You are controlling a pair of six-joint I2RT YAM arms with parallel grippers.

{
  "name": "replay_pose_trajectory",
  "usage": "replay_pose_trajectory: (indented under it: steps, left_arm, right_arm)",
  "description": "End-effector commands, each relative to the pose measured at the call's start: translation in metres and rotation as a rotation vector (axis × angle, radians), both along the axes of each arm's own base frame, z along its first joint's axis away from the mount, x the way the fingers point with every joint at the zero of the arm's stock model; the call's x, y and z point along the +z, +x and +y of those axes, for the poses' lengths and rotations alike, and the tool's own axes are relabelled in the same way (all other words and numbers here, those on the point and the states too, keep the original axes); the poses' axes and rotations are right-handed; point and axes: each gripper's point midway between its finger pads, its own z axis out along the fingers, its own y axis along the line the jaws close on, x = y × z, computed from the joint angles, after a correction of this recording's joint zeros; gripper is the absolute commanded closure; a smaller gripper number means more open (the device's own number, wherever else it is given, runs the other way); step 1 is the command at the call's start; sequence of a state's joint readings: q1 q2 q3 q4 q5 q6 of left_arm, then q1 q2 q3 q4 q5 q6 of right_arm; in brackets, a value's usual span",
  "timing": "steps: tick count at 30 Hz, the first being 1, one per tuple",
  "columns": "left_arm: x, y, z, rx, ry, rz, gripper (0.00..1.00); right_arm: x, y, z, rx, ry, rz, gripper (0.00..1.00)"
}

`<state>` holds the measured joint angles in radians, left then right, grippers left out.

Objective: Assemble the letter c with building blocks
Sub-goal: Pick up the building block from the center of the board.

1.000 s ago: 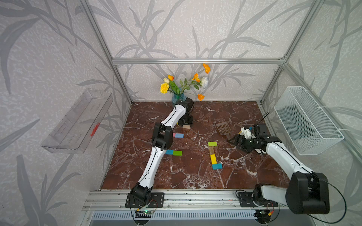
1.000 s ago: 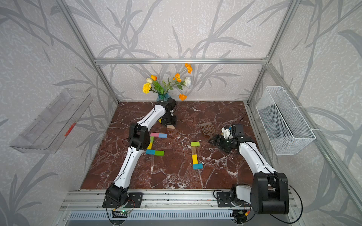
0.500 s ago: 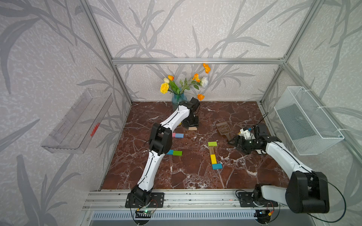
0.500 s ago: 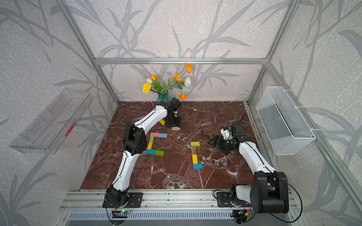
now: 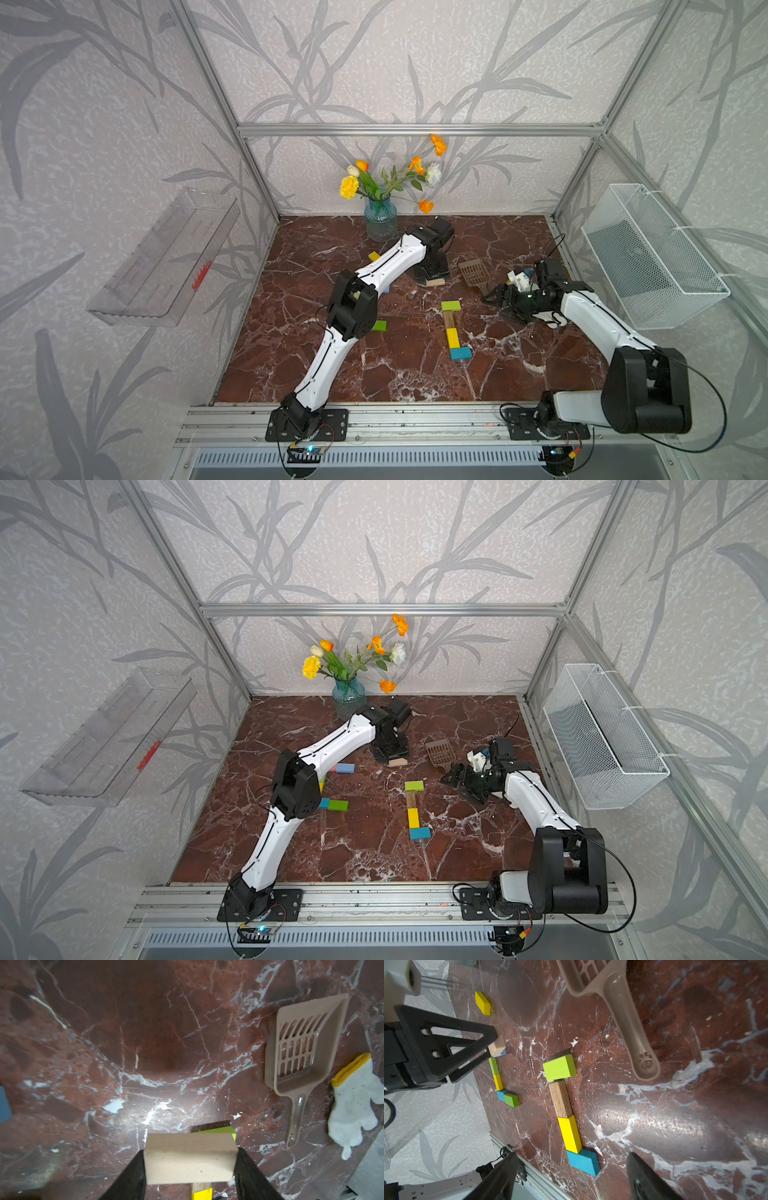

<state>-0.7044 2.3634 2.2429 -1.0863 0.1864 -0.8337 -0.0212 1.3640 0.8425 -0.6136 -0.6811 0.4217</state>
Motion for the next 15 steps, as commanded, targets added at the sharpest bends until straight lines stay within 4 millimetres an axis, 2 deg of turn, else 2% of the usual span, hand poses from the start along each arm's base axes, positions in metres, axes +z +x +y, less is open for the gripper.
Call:
replay_pose_trajectory:
  steps: [1,5,15]
  left_arm:
    - [0.012,0.000,-0.023,0.059,-0.068,-0.022,0.52]
    - [0.009,-0.005,-0.044,0.057,-0.097,-0.018,0.53]
    - [0.000,-0.019,-0.080,0.042,-0.158,0.003,0.53]
  right_arm:
    - [0.001,0.004,-0.007,-0.013,-0.006,0.007,0.18]
    - [0.000,0.005,-0.016,-0.036,0.006,0.009,0.18]
    - [0.002,0.007,-0.034,-0.077,0.024,0.000,0.18]
